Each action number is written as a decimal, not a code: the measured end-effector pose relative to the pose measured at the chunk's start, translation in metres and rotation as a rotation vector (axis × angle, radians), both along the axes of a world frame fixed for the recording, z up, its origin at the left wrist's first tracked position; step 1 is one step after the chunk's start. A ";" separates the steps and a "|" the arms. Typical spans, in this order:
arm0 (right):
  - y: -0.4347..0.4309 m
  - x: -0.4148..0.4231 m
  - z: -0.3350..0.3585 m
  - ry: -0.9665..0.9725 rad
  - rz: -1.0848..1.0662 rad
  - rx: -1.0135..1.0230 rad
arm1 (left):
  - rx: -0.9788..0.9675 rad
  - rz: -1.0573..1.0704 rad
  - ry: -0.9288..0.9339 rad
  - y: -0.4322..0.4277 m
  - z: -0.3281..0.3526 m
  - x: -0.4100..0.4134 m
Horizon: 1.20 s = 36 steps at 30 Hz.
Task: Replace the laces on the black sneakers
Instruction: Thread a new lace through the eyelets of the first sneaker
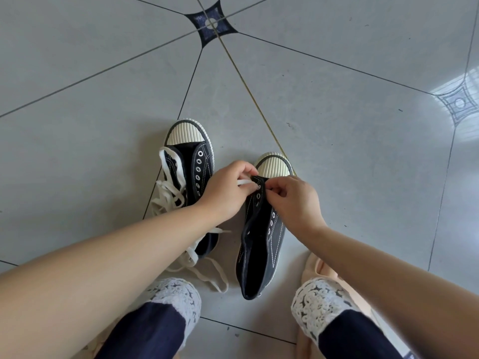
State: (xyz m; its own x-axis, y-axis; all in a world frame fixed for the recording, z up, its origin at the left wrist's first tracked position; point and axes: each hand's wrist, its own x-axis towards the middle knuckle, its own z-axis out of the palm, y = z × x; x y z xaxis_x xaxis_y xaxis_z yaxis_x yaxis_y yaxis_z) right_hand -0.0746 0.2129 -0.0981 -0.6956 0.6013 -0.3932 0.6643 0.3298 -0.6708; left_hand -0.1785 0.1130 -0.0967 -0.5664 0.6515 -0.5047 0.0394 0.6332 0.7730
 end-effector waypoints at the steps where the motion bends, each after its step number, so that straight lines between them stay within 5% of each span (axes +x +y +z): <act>1: 0.001 0.000 0.000 -0.005 0.028 0.011 | 0.009 -0.029 -0.004 -0.001 0.001 0.000; 16: 0.016 0.004 0.006 -0.015 0.181 0.098 | -0.138 -0.375 0.329 0.001 0.009 0.000; 23: 0.023 0.015 0.009 0.021 0.117 0.057 | -0.135 -0.343 0.292 0.000 0.007 0.003; 30: 0.048 0.026 0.017 0.039 -0.088 0.083 | -0.157 -0.364 0.316 0.000 0.007 0.004; 36: 0.110 0.057 0.045 0.207 -0.623 -0.074 | -0.185 -0.344 0.342 -0.007 0.010 0.005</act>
